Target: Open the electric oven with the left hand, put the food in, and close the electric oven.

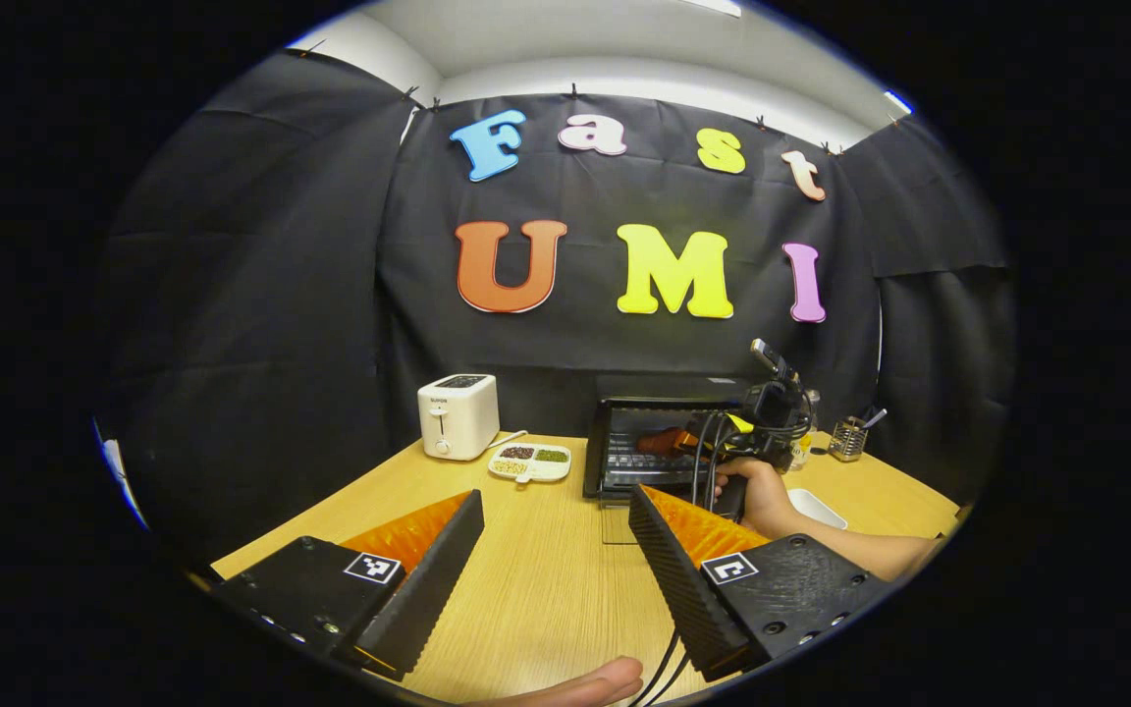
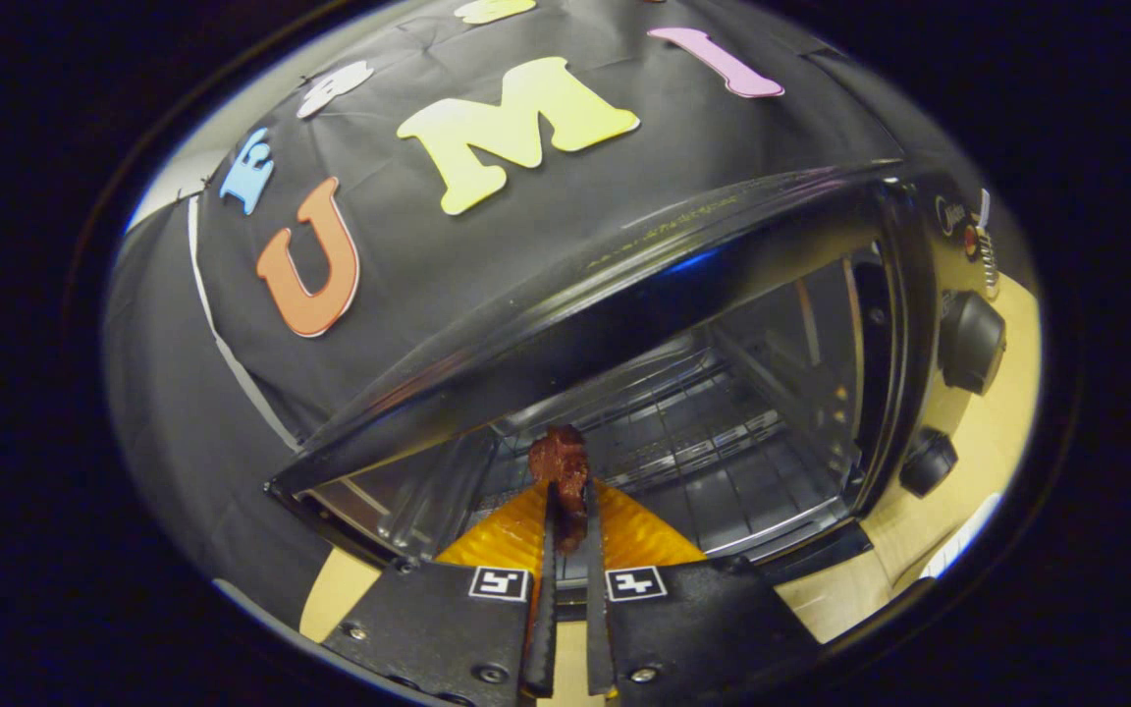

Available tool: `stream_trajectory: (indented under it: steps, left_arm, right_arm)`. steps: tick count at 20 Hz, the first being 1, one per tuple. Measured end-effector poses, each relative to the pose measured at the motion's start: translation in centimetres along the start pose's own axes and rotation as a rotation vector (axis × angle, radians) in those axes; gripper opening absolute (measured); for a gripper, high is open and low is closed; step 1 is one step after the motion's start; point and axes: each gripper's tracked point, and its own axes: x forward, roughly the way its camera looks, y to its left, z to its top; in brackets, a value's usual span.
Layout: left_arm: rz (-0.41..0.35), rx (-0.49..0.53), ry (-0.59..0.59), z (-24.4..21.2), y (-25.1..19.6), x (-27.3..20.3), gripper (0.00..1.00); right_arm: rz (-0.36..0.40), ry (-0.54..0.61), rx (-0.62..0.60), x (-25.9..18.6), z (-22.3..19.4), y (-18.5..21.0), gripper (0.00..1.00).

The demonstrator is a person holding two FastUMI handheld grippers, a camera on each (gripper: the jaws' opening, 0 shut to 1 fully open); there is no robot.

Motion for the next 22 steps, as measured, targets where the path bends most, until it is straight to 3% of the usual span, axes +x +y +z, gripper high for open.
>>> stream_trajectory:
  steps: [6,11,15,16,20,21,22]
  left_arm:
    - [-0.004,-0.003,0.004,0.0,-0.7,-0.4,0.95]
    - [-0.01,0.013,0.013,0.2,-1.6,-1.7,0.95]
    - [-0.007,0.014,0.019,0.2,-1.8,-2.6,0.95]
    - [-0.003,0.01,0.023,0.3,-1.8,-3.1,0.95]
    - [0.005,0.029,0.027,0.4,-2.0,-4.0,0.95]
    - [0.011,0.039,0.03,0.4,-2.0,-3.9,0.95]
    - [0.014,0.048,0.034,0.4,-2.1,-3.8,0.95]
  right_arm:
    - [-0.015,-0.014,0.022,-2.2,-0.3,-1.5,0.25]
    - [0.032,-0.006,-0.001,-4.7,-1.0,-0.9,0.29]
    - [0.06,-0.044,-0.049,-8.1,-1.0,-0.3,0.45]
    - [0.063,-0.053,-0.054,-9.2,-0.9,-0.4,0.53]
    - [0.095,-0.092,-0.069,-14.1,-0.2,-0.4,0.62]
    - [0.106,-0.104,-0.077,-15.6,0.3,-0.5,0.72]
    - [0.119,-0.12,-0.091,-17.1,0.8,-0.5,0.76]
